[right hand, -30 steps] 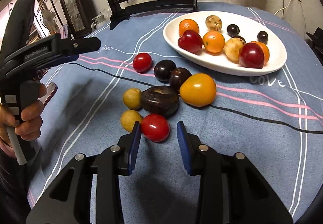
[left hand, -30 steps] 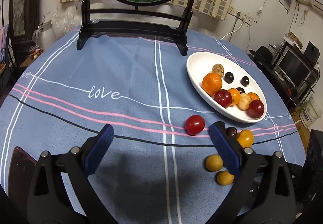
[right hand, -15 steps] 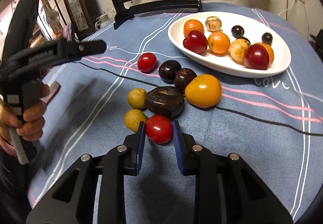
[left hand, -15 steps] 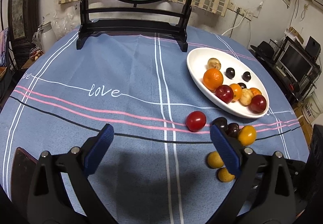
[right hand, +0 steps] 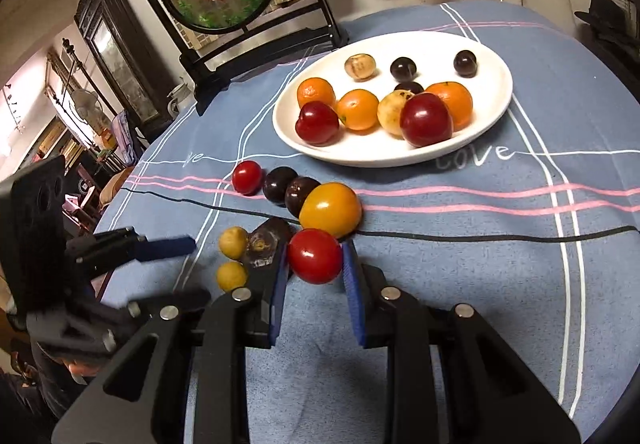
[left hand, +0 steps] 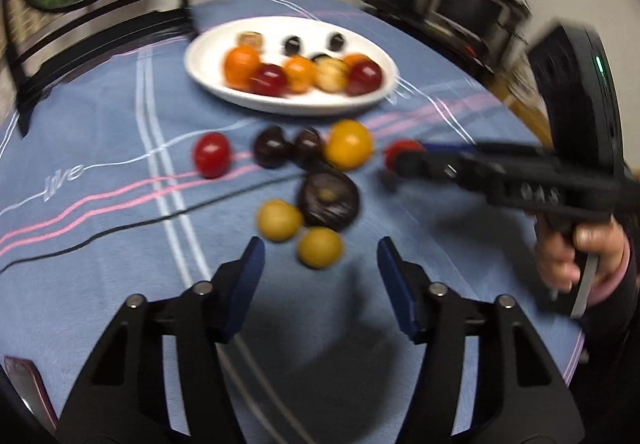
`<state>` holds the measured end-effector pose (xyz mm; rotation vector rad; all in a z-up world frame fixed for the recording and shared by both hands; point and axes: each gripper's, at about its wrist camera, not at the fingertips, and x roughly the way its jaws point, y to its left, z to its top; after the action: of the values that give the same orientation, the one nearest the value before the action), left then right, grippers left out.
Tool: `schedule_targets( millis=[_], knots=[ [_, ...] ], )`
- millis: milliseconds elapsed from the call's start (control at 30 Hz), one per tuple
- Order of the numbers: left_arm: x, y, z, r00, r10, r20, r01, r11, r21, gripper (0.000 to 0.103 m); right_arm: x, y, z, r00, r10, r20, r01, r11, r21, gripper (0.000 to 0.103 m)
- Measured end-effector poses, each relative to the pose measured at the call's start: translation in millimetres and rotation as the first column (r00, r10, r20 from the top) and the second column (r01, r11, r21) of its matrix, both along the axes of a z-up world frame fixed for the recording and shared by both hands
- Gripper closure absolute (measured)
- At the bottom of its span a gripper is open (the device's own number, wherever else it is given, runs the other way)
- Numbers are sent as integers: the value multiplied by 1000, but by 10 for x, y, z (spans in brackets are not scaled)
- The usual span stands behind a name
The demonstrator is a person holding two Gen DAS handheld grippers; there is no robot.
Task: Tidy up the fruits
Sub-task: 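Grasp a red tomato with the right tool while the left grasps a small yellow fruit, then carry the red tomato and yellow fruit to the plate and open both tools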
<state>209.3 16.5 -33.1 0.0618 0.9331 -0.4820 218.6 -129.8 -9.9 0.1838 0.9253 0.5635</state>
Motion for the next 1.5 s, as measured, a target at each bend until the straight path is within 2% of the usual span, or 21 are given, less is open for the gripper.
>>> schedule_targets(
  millis=[67, 167, 467, 967, 1167, 1333, 1433, 1500],
  knots=[
    [-18, -65, -35, 1000, -22, -7, 22, 1000, 13, 54, -21, 4, 9, 1000, 0, 5, 0, 1000, -6, 76],
    [4, -68, -98, 1000, -9, -23, 10, 1000, 23, 59, -11, -20, 3, 1000, -3, 2, 3, 1000, -4, 76],
    [112, -46, -186, 999, 41, -24, -40, 999, 32, 69, -23, -10, 18, 1000, 8, 6, -8, 1000, -2, 76],
    [118, -132, -234, 1000, 26, -6, -25, 998, 65, 74, -38, 28, 21, 1000, 10, 23, -9, 1000, -27, 76],
    [92, -79, -178, 1000, 22, -18, -21, 999, 37, 74, -48, 59, 10, 999, 42, 24, -41, 999, -17, 76],
    [-33, 45, -13, 1000, 22, 2, -22, 998, -58, 74, -109, 128, 77, 993, 99, 65, -100, 995, 21, 76],
    [71, 76, 123, 998, 55, 25, -53, 995, -81, 74, 11, 92, 174, 992, 56, 113, -61, 997, 38, 76],
    [198, 45, 211, 996, 75, 46, -72, 994, -80, 74, 107, 57, 215, 988, 6, 157, -9, 1000, 17, 76]
  ],
)
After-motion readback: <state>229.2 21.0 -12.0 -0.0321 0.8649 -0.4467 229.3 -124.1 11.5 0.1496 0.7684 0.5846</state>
